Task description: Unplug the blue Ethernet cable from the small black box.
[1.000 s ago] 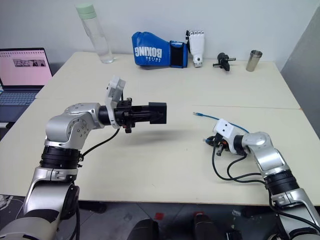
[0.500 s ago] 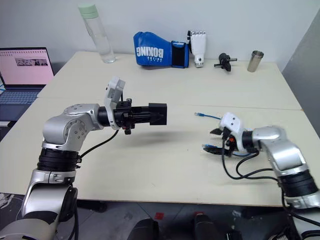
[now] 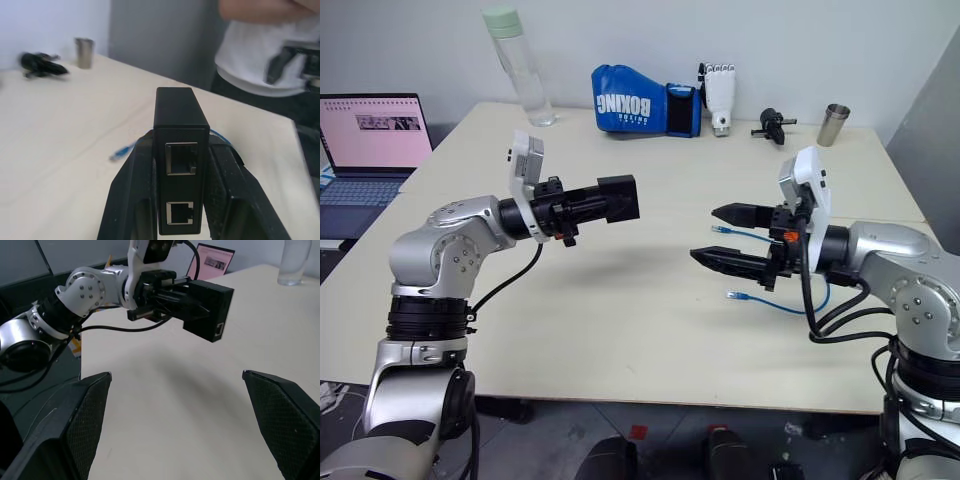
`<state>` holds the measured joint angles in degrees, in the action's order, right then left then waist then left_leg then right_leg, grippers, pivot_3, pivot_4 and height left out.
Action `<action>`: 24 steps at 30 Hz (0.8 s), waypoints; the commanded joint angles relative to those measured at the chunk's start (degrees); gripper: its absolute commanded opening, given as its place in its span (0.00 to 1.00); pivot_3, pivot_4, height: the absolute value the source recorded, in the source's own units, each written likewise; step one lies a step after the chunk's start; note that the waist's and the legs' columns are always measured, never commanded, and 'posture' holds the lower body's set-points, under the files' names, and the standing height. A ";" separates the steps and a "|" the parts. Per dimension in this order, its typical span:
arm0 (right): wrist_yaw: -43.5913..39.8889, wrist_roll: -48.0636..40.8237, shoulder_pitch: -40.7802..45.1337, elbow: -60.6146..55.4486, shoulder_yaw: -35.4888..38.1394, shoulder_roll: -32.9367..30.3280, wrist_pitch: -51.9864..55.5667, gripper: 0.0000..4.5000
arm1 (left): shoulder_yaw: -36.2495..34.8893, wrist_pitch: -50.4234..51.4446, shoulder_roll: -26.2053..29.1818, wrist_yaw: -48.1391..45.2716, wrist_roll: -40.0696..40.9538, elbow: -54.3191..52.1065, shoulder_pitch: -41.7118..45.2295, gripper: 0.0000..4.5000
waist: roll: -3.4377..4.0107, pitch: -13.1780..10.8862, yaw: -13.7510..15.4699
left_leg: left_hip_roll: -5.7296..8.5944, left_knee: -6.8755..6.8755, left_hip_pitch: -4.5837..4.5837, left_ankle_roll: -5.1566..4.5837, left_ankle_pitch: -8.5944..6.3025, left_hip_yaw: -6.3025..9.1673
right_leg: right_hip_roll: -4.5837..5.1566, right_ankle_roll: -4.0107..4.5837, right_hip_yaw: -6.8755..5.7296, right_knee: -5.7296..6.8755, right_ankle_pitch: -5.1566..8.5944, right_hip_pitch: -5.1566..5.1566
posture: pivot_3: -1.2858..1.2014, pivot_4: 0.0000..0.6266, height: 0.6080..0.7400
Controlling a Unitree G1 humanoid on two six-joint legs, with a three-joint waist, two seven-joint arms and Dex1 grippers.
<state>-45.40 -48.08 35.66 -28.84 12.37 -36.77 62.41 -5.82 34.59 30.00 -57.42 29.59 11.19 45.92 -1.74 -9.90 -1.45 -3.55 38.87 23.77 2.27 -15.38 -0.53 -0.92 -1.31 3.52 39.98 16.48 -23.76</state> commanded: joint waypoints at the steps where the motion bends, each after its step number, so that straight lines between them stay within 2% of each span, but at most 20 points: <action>1: 3.94 2.38 -2.87 -3.49 -2.03 1.81 -4.96 0.99 | -1.69 -10.06 -2.10 11.46 -7.28 6.24 0.79 0.17 | 0.00 0.01 0.00 | -0.01 0.00 0.00 0.00 0.00 0.01 | 0.00 0.00 0.00 0.00 0.00 0.00 | 0.52 0.24 1.00; 4: 4.70 5.40 -6.76 -3.55 -5.02 2.69 -9.14 0.99 | -1.25 -18.35 -4.88 20.20 -13.13 13.31 1.04 0.17 | 0.00 0.02 0.01 | 0.00 0.00 0.01 0.00 0.00 0.04 | 0.00 0.00 0.02 0.02 0.00 -0.01 | 0.52 0.24 1.00; 9: 5.43 9.32 -9.59 -1.10 -7.05 2.92 -13.88 0.99 | -0.66 -28.42 -9.52 28.73 -18.61 24.51 -0.76 0.17 | -0.01 0.02 0.04 | 0.05 0.03 0.08 0.00 0.00 0.00 | 0.03 -0.02 -0.05 -0.01 -0.02 -0.03 | 0.52 0.24 1.00; 19: 5.06 11.80 -11.77 2.14 -7.27 1.40 -17.49 0.99 | -1.90 -40.53 -10.49 28.89 -20.51 41.99 -0.09 0.17 | -0.02 0.04 -0.01 | 0.04 0.01 0.07 0.00 0.00 0.04 | -0.01 -0.02 -0.11 -0.01 -0.02 -0.02 | 0.52 0.24 1.00; 21: 5.21 12.00 -11.97 2.38 -7.47 1.29 -17.82 1.00 | -2.12 -41.93 -10.65 28.22 -20.36 44.44 0.68 0.33 | -0.03 0.04 -0.02 | 0.05 0.01 0.06 0.00 0.00 0.04 | 0.00 -0.02 -0.12 -0.01 -0.02 0.00 | 0.52 0.24 1.00; 24: 5.43 11.80 -11.90 2.26 -7.45 1.29 -17.65 1.00 | -2.49 -42.28 -10.48 26.90 -19.76 46.14 1.87 0.47 | -0.02 0.04 -0.05 | 0.05 0.01 0.04 0.00 0.00 0.03 | -0.01 -0.02 -0.12 0.01 -0.02 0.00 | 0.52 0.24 1.00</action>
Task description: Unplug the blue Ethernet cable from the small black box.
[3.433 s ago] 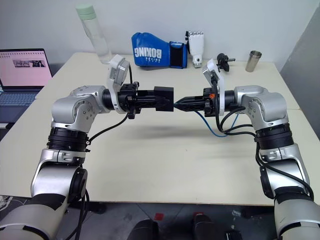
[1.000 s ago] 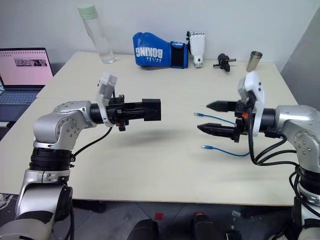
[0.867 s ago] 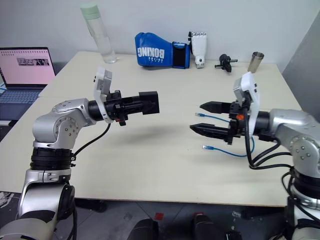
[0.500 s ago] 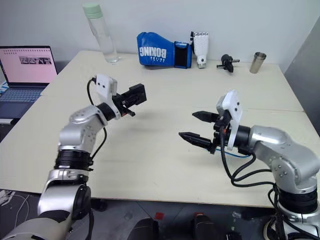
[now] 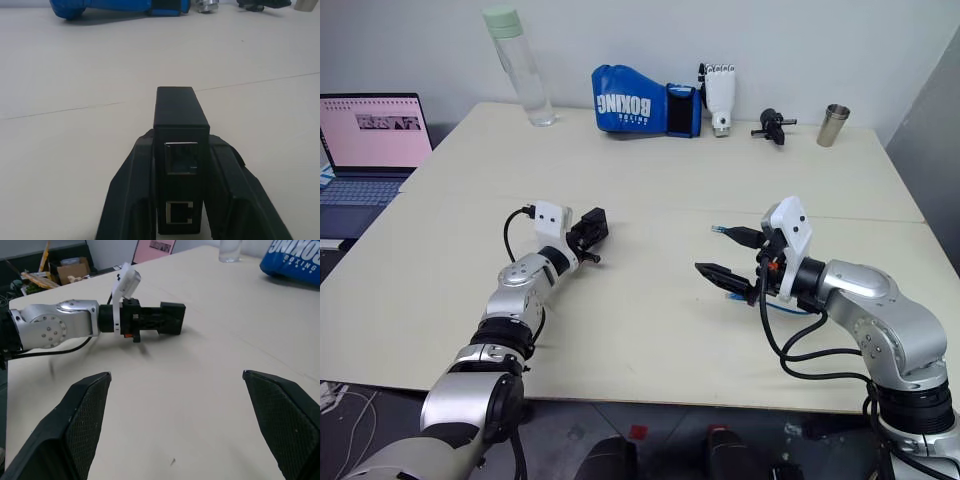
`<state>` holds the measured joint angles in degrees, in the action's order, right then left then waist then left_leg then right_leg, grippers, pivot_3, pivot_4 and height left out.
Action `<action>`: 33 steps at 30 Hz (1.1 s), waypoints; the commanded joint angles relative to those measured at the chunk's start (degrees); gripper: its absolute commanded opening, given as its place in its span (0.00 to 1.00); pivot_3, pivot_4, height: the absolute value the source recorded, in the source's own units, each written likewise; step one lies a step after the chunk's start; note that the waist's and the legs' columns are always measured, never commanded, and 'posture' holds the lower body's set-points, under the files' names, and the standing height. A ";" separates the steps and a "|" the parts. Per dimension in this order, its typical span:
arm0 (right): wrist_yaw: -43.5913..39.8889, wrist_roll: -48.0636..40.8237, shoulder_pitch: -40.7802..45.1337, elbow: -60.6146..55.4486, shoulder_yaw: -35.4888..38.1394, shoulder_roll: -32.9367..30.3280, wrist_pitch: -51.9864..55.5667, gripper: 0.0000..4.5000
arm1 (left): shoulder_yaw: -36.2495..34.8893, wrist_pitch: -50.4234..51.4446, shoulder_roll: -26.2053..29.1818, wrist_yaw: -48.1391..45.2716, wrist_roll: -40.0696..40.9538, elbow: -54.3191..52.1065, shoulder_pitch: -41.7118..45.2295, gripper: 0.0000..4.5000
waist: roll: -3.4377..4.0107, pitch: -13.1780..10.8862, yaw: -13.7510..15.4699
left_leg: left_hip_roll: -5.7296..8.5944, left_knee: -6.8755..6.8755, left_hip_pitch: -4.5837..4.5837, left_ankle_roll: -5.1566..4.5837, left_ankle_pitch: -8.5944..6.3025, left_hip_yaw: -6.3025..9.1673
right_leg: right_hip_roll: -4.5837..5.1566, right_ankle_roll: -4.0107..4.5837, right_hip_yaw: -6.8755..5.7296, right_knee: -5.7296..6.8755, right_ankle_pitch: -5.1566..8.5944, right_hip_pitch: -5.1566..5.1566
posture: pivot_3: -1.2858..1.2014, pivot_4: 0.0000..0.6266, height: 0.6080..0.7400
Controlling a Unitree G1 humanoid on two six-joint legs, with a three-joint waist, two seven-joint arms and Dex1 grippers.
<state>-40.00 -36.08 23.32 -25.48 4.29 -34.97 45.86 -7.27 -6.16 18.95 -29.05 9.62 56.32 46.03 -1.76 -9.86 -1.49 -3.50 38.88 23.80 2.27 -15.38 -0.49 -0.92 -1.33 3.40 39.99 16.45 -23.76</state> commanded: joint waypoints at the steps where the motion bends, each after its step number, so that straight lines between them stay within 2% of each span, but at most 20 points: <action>1: 0.07 -0.24 0.42 -1.15 0.67 -0.54 -1.02 1.00 | -1.16 -1.38 0.72 -1.97 0.46 1.02 2.01 0.52 | 0.00 0.00 -0.01 | 0.00 0.00 0.01 0.00 0.00 0.02 | -0.01 0.00 -0.01 0.00 0.00 0.00 | 0.52 0.24 1.00; 7: -0.59 -1.62 -0.49 -1.91 1.42 -1.01 -0.31 1.00 | -1.13 1.76 2.87 -7.90 2.03 -5.16 0.09 0.83 | 0.00 0.00 -0.02 | 0.00 0.00 0.03 0.00 0.00 0.03 | 0.00 0.00 -0.04 -0.01 0.00 0.00 | 0.52 0.24 1.00; 11: -0.78 -2.99 -1.00 -2.27 2.02 -1.62 0.34 1.00 | -1.72 9.15 7.18 -12.34 4.25 -16.13 -3.94 0.99 | 0.00 0.00 -0.11 | -0.04 -0.02 0.02 0.01 0.00 0.03 | -0.01 0.00 -0.03 -0.01 0.00 0.00 | 0.52 0.24 1.00; 19: -1.31 -3.72 -0.68 -1.36 1.54 -1.88 0.59 1.00 | -2.09 18.61 12.85 -15.42 6.02 -26.09 -6.72 1.00 | 0.00 0.00 0.05 | -0.05 0.00 0.01 0.01 0.01 0.04 | 0.01 0.00 -0.06 0.01 0.00 0.02 | 0.52 0.24 1.00; 23: -3.19 -5.03 -0.96 -1.56 2.61 -4.26 1.80 1.00 | -0.41 26.26 17.38 -22.55 8.51 -34.33 -8.26 1.00 | 0.00 0.00 0.08 | -0.05 0.01 0.01 0.01 0.01 0.05 | 0.01 0.00 -0.08 0.00 0.00 0.02 | 0.52 0.24 1.00; 27: -6.84 -8.35 -3.30 -2.88 6.40 -10.85 5.06 1.00 | 0.48 34.51 24.46 -30.47 11.33 -41.14 -9.03 1.00 | 0.01 -0.02 0.00 | -0.07 -0.03 0.03 0.01 0.01 0.05 | 0.00 0.01 -0.09 -0.02 0.01 0.00 | 0.52 0.24 1.00; 29: -10.06 -10.64 -4.83 -2.79 9.38 -15.73 7.37 1.00 | 1.18 37.09 29.87 -35.98 11.74 -42.51 -8.75 1.00 | 0.01 -0.02 -0.02 | -0.07 -0.04 0.01 0.01 0.01 0.07 | 0.00 0.02 -0.11 -0.03 0.02 0.01 | 0.52 0.24 1.00; 33: -14.92 -13.10 -6.42 -1.58 13.86 -23.60 9.66 1.00 | 2.14 38.26 37.96 -43.26 11.15 -39.94 -6.14 1.00 | 0.04 -0.04 -0.08 | -0.08 -0.04 -0.04 0.00 0.00 0.04 | -0.01 0.03 -0.10 -0.01 0.04 0.02 | 0.52 0.24 1.00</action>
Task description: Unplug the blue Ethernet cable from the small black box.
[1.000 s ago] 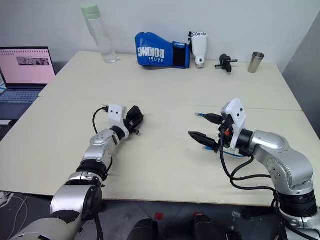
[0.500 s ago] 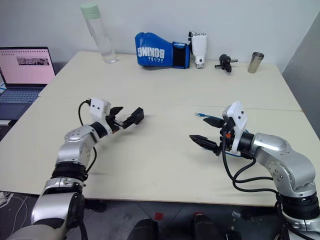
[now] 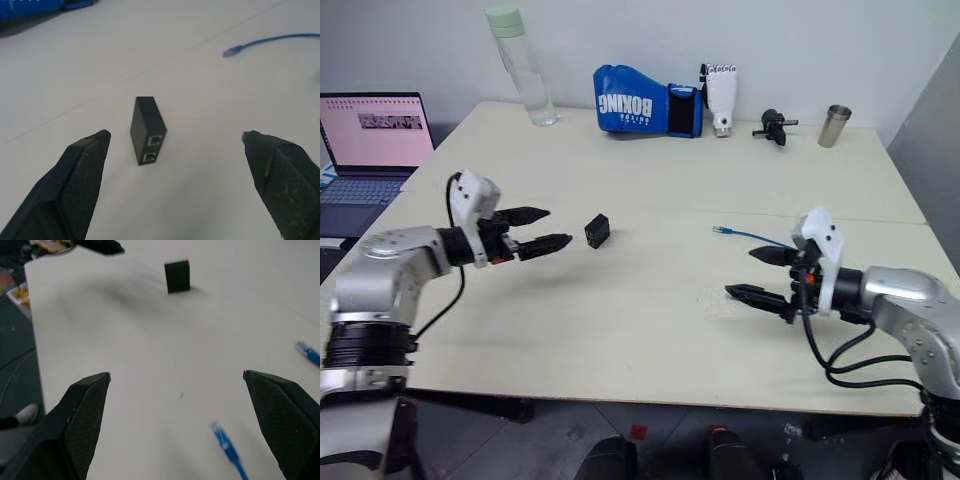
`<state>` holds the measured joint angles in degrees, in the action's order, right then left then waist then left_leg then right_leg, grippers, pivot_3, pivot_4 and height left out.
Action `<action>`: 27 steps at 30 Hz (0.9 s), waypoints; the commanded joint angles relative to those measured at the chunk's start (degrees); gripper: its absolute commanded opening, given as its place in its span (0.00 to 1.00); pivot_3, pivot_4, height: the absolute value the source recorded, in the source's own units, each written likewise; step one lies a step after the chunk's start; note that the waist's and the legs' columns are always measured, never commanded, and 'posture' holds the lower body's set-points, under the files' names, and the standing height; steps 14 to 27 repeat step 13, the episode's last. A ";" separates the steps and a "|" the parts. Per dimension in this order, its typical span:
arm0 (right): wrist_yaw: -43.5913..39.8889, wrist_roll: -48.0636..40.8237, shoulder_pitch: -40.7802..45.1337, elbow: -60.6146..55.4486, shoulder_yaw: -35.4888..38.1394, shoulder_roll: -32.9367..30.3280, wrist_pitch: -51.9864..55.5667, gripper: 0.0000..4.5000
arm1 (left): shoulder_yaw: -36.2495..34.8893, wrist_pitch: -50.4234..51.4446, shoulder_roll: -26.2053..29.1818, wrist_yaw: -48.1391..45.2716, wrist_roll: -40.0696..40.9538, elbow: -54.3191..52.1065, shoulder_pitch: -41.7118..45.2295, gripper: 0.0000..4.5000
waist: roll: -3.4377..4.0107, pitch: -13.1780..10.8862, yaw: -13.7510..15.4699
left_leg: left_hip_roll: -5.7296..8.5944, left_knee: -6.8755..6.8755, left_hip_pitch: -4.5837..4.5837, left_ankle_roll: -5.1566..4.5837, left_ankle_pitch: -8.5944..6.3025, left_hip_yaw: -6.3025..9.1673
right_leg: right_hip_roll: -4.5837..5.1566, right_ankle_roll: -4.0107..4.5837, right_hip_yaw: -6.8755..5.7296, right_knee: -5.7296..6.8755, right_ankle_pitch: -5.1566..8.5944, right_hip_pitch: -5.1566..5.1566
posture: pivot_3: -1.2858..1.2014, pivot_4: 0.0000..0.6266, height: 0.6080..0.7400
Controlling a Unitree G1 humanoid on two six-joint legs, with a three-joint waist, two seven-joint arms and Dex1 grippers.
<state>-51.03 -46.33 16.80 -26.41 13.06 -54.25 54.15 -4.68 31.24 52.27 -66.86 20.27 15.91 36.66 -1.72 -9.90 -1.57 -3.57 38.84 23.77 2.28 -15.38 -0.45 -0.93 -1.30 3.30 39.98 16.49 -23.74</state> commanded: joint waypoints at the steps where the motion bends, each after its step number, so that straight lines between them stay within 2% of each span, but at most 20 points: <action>1: -4.40 -3.40 0.19 -0.12 5.76 -5.35 1.79 1.00 | -0.30 0.22 5.55 -6.19 0.07 1.90 4.03 1.00 | 0.00 0.00 0.00 | -0.01 0.00 -0.01 0.00 0.00 0.01 | 0.00 0.01 -0.01 0.01 0.00 0.00 | 0.52 0.24 1.00; 7: -3.48 -3.21 0.67 1.32 5.27 -5.52 1.06 1.00 | 0.88 -5.25 5.84 -8.01 -2.92 8.31 5.86 1.00 | 0.00 0.00 0.06 | 0.01 0.01 -0.03 -0.01 0.00 0.05 | 0.00 0.01 -0.06 0.00 0.01 0.05 | 0.52 0.24 1.00; 13: -3.56 -4.49 -1.05 0.04 5.75 -5.70 1.85 1.00 | 1.64 -7.05 5.39 -10.76 -2.95 8.26 5.21 1.00 | -0.01 0.00 0.09 | 0.00 0.01 0.07 -0.01 0.00 0.06 | 0.00 0.01 -0.07 -0.03 0.01 0.00 | 0.52 0.24 1.00; 27: -3.56 -4.49 -1.05 0.04 5.75 -5.70 1.85 1.00 | 1.64 -7.05 5.39 -10.76 -2.95 8.26 5.21 1.00 | -0.01 0.00 0.09 | 0.00 0.01 0.07 -0.01 0.00 0.06 | 0.00 0.01 -0.07 -0.03 0.01 0.00 | 0.52 0.24 1.00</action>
